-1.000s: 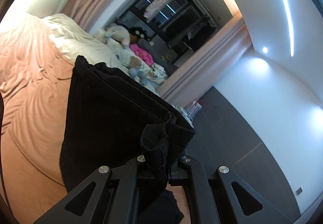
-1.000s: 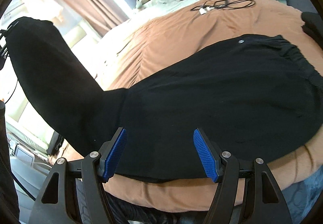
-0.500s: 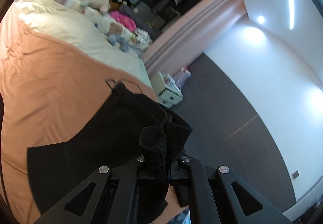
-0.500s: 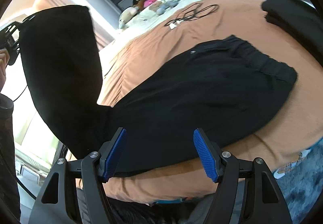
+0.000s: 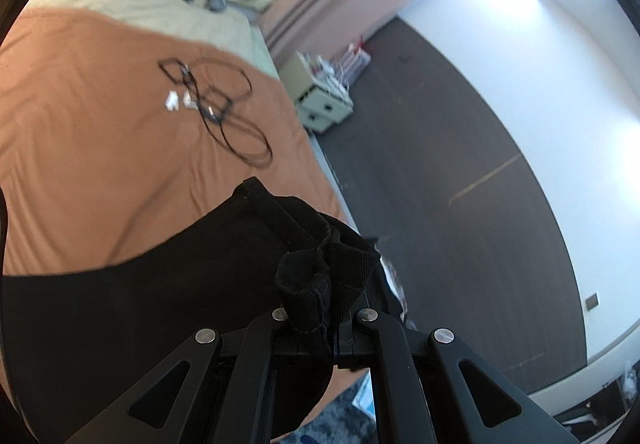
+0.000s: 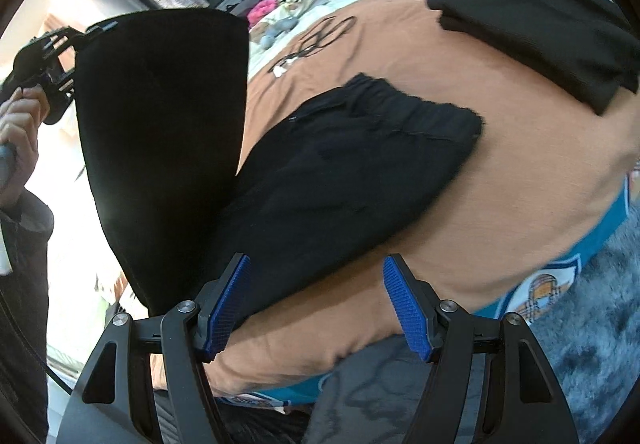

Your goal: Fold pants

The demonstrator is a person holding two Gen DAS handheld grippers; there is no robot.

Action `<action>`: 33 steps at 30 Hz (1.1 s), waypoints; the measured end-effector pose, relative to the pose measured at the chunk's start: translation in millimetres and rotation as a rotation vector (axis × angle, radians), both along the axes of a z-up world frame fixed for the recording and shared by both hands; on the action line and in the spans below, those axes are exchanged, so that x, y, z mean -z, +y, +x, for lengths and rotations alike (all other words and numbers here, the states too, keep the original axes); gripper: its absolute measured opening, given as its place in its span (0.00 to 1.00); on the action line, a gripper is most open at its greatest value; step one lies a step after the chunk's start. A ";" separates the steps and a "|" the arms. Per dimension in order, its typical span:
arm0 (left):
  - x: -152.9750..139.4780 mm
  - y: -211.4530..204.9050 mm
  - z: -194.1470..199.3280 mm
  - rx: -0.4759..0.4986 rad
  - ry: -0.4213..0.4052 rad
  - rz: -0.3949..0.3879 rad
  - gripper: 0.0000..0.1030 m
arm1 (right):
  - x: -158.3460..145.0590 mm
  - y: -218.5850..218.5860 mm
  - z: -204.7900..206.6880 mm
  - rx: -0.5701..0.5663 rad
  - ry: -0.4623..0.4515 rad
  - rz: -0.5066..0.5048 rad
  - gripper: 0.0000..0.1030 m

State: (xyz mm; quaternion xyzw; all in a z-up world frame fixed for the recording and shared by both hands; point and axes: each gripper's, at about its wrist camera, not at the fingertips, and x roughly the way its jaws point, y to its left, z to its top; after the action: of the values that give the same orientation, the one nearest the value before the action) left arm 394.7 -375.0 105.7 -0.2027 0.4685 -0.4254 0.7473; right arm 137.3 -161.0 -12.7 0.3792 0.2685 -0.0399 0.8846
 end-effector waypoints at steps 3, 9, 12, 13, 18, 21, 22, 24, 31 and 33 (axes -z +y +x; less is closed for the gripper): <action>21.1 -24.3 -13.4 0.045 0.020 0.020 0.04 | 1.3 -7.8 -10.2 0.027 0.000 0.013 0.65; 66.0 -59.9 -36.2 0.113 0.071 0.049 0.04 | 1.0 -17.9 -28.0 0.072 0.002 0.030 0.65; 82.4 -80.6 -49.1 0.147 0.090 0.063 0.04 | -0.7 -19.1 -37.6 0.085 0.004 0.028 0.65; 88.9 -87.2 -55.0 0.159 0.097 0.069 0.04 | -0.9 -19.3 -40.4 0.089 0.006 0.028 0.65; 119.8 -109.6 -80.2 0.195 0.136 0.101 0.04 | -2.6 -24.7 -50.4 0.108 0.018 0.022 0.65; 140.5 -121.9 -91.9 0.220 0.146 0.146 0.05 | -3.3 -29.5 -58.8 0.124 0.024 0.021 0.65; 148.2 -125.5 -97.0 0.230 0.148 0.163 0.05 | -3.6 -30.3 -61.8 0.131 0.026 0.022 0.65; 159.8 -131.6 -107.8 0.258 0.142 0.193 0.15 | -4.1 -34.3 -65.7 0.138 0.029 0.026 0.65; 180.2 -123.7 -132.6 0.400 0.183 0.205 0.76 | -9.5 -34.0 -70.4 0.142 0.014 0.034 0.72; 175.1 -106.0 -130.1 0.389 0.171 0.196 0.78 | -8.7 -34.6 -69.1 0.137 0.003 0.033 0.74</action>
State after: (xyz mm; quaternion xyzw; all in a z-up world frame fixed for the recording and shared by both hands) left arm 264.6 -481.0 -69.4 -0.0705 0.5993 -0.4952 0.6251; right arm 68.2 -195.6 -4.1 0.4112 0.2440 -0.0966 0.8730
